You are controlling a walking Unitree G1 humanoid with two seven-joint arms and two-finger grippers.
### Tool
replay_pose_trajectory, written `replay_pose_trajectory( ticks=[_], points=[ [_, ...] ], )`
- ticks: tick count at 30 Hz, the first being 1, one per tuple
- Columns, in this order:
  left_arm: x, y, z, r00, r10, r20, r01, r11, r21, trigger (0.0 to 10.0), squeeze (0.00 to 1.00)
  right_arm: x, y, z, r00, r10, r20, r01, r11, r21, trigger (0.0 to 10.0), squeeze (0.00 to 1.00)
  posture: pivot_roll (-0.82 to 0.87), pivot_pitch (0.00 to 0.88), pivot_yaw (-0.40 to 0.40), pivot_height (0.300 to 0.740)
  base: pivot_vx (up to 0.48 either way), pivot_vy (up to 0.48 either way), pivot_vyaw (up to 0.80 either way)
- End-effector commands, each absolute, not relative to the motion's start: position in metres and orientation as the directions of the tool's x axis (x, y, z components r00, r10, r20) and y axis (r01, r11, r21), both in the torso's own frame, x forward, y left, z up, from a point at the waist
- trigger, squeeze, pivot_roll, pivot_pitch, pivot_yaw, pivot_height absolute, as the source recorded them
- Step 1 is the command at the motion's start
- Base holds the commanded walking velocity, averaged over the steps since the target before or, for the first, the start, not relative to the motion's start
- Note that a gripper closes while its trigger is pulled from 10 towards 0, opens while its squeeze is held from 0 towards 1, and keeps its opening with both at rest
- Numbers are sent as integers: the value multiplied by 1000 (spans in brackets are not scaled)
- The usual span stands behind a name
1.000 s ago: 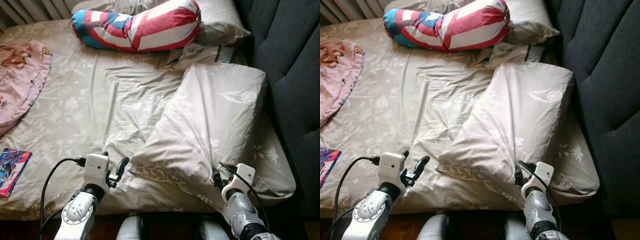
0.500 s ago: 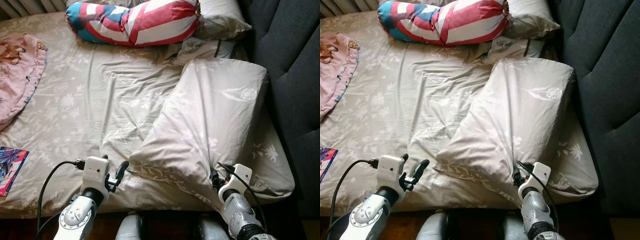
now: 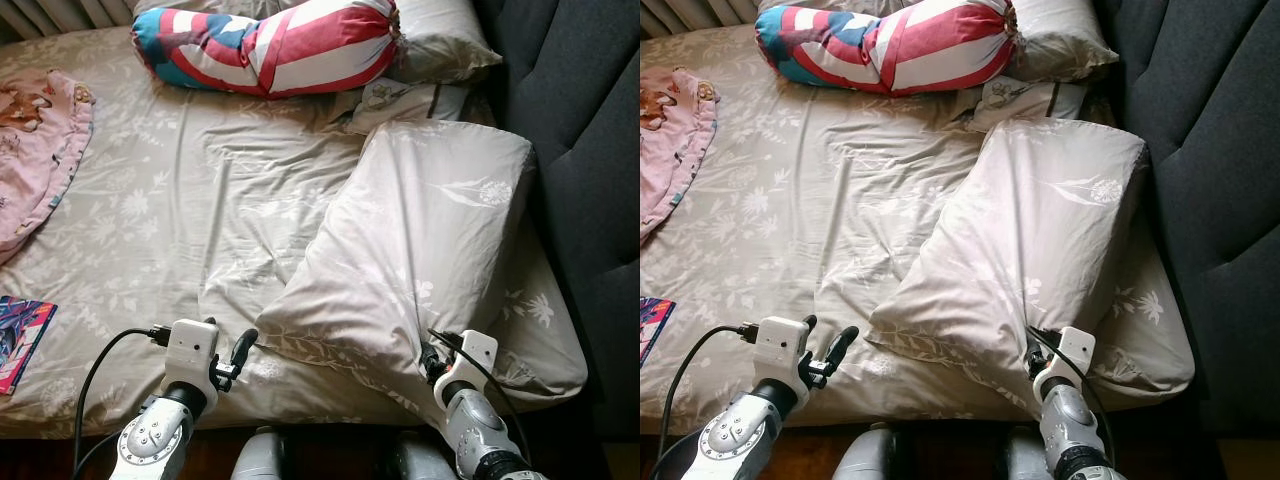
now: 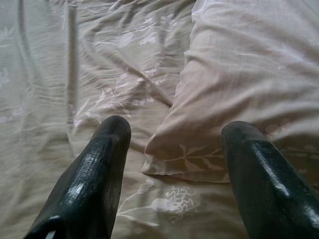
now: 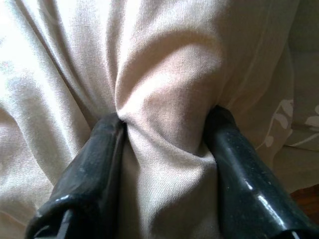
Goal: Clean up the room
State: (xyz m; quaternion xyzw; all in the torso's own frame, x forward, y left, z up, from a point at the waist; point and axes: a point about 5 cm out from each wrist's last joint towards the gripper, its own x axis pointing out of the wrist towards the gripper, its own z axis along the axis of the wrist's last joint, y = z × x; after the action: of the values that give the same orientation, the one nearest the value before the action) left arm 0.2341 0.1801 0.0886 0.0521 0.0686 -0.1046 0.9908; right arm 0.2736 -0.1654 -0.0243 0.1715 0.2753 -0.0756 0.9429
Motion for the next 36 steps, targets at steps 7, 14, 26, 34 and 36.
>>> replay_pose_trajectory(
  ticks=[7,14,26,34,36],
  points=[
    [235,184,81,965,-194,-176,213,972,98,10000,0,239,-145,-55,720,12,-693,233,938,258,0,0,46,297,110,675,0,0,0],
    [245,183,80,969,-185,-165,202,975,95,10000,0,243,-148,-52,726,3,-687,235,939,253,0,0,35,254,97,675,0,0,0],
    [274,179,76,976,-169,-133,182,980,84,10000,0,262,-174,-37,756,-96,-647,281,941,188,0,0,-18,127,74,675,0,0,0],
    [289,173,70,979,-164,-122,173,983,65,10000,0,267,-242,-17,752,-321,-576,419,907,41,0,0,-78,76,54,675,0,0,0],
    [291,172,68,979,-164,-121,172,983,60,10000,0,267,-259,-10,747,-371,-552,447,894,4,0,0,-85,68,51,675,0,0,0]
  ],
)
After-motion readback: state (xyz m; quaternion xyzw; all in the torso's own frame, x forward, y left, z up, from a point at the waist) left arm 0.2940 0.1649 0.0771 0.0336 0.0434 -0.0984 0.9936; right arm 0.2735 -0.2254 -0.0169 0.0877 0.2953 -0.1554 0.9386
